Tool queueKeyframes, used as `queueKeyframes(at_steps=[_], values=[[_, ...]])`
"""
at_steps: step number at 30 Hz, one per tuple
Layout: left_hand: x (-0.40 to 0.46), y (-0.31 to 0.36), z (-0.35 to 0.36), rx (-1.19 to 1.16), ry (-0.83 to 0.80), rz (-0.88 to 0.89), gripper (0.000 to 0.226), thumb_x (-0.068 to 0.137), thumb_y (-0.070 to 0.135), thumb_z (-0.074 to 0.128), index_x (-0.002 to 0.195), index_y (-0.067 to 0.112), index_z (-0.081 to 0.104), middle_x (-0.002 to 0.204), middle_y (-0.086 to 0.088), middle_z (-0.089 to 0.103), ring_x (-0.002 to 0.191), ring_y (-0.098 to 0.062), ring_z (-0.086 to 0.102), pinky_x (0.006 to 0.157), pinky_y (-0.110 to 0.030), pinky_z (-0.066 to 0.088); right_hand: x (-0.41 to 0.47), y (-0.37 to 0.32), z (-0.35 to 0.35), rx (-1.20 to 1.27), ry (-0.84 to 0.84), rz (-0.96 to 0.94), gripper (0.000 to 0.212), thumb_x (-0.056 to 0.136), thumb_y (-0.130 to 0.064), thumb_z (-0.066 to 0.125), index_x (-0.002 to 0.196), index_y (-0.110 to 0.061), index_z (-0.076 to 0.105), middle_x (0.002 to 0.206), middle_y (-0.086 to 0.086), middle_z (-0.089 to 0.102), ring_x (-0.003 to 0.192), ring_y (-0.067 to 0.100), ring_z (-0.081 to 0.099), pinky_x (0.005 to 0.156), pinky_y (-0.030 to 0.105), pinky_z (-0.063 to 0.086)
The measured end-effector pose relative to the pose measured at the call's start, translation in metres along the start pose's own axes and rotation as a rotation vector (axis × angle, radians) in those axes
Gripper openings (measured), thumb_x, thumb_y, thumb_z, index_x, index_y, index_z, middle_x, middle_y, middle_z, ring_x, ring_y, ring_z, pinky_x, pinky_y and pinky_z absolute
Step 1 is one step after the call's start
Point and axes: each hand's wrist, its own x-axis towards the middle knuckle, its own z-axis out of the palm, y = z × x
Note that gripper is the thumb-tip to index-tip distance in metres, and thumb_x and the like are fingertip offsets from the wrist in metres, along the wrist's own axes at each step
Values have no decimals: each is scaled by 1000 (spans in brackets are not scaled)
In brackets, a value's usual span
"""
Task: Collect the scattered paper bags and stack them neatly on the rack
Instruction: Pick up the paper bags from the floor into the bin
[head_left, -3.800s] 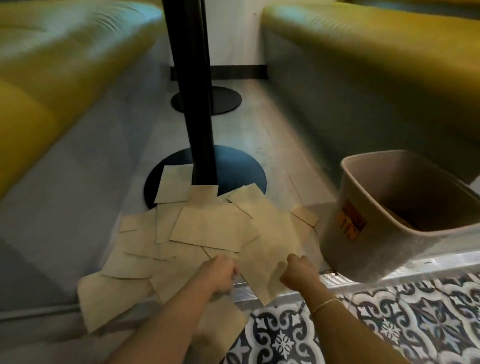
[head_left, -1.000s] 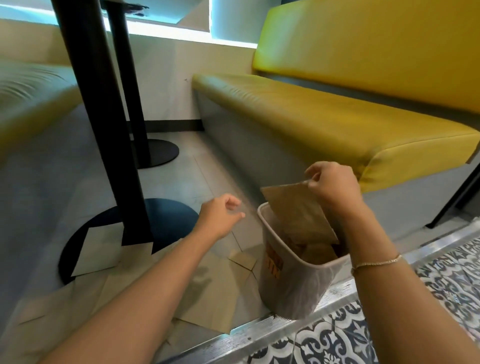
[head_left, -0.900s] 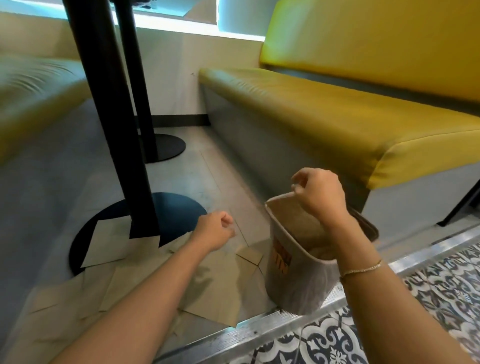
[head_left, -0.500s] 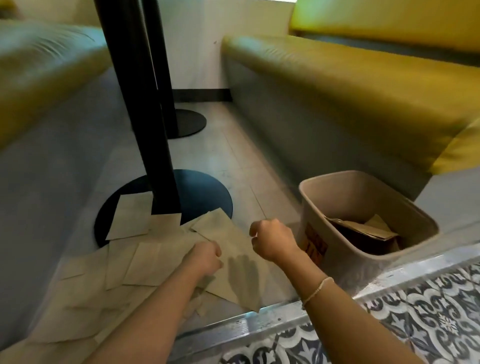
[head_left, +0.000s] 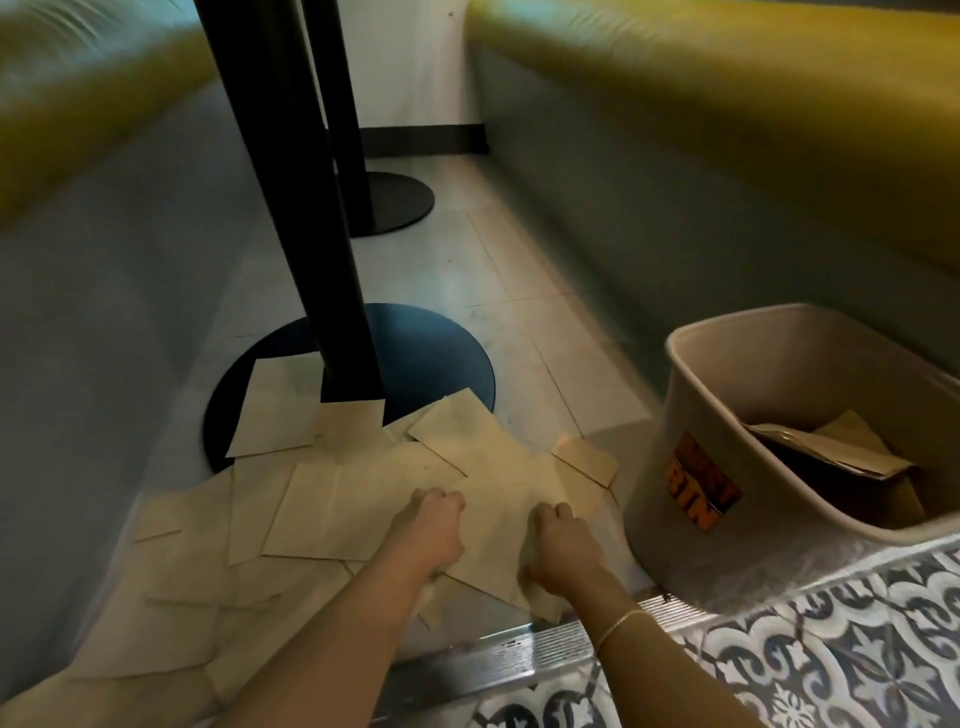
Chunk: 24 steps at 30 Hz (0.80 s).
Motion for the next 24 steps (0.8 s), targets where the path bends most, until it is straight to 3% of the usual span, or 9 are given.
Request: queueKeyframes(at_steps=[4,8,10,13,17,21,24], values=[[11,1,4,47,17,32,48,88,15,53,134,18,40,136,-3,42,127,-22,33,93,-33,41,7,3,1,63,-39,154,72,73,-38,76,129,-12,37,127,10,47,118,27,46,98,36,42],[20,10,7,92,-23,62,55,88,18,55,140,18,35,141,-4,37,131,-23,27,96,-34,40,9,4,-3,71,-110,267,55,68,-37,76,113,-13,59,113,5,60,105,24,57,89,33,48],[24,12,9,120,-24,57,59,87,22,59,140,16,33,139,-5,36,130,-24,27,96,-33,39,10,8,-14,152,-44,312,43,74,-32,71,111,-12,60,112,6,61,104,22,59,88,31,50],[25,13,10,133,3,21,65,83,26,65,137,14,32,136,-5,37,128,-24,29,96,-31,38,9,13,-41,321,192,327,24,87,-18,57,108,-9,62,110,10,64,103,25,61,85,31,52],[22,13,18,199,20,41,63,80,26,70,131,13,36,131,-6,39,124,-24,33,95,-29,37,-2,-1,-71,518,434,187,14,88,-9,54,99,-14,61,97,7,65,89,22,62,76,33,54],[20,12,20,158,68,47,42,89,12,53,130,17,48,128,-7,49,122,-22,40,91,-30,42,-13,-28,-80,486,540,9,16,90,-10,52,102,-16,60,96,1,63,84,18,62,77,36,55],[14,12,13,8,98,28,27,90,23,49,114,19,61,116,-5,58,110,-21,52,82,-30,45,-26,-50,-95,404,617,-94,25,89,-7,51,111,-18,57,96,2,65,81,18,62,74,35,56]])
